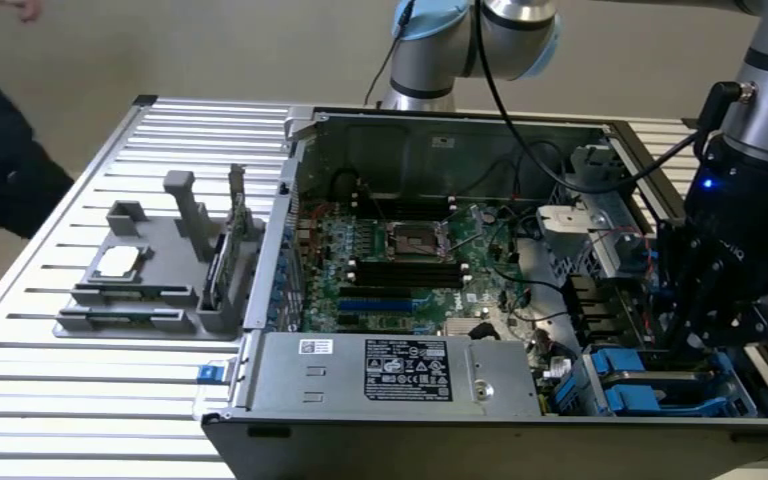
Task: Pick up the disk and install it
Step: 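Insert the first disk wire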
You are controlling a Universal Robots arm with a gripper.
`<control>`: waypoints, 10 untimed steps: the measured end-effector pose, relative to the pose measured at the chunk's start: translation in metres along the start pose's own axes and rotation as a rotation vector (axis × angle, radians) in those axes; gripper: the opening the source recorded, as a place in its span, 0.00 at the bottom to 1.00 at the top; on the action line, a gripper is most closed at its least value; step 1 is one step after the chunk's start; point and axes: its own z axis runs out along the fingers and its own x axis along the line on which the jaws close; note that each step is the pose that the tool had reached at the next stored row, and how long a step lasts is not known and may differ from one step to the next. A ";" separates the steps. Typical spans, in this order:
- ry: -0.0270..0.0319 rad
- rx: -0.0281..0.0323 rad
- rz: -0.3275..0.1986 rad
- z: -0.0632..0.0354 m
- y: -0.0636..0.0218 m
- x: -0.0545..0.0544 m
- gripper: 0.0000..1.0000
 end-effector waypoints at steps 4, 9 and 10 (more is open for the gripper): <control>0.0005 0.0009 0.000 0.0002 0.0000 0.000 0.16; 0.0043 0.0018 -0.001 0.0007 -0.0001 -0.001 0.16; 0.0052 0.0022 -0.001 0.0007 0.0000 -0.001 0.16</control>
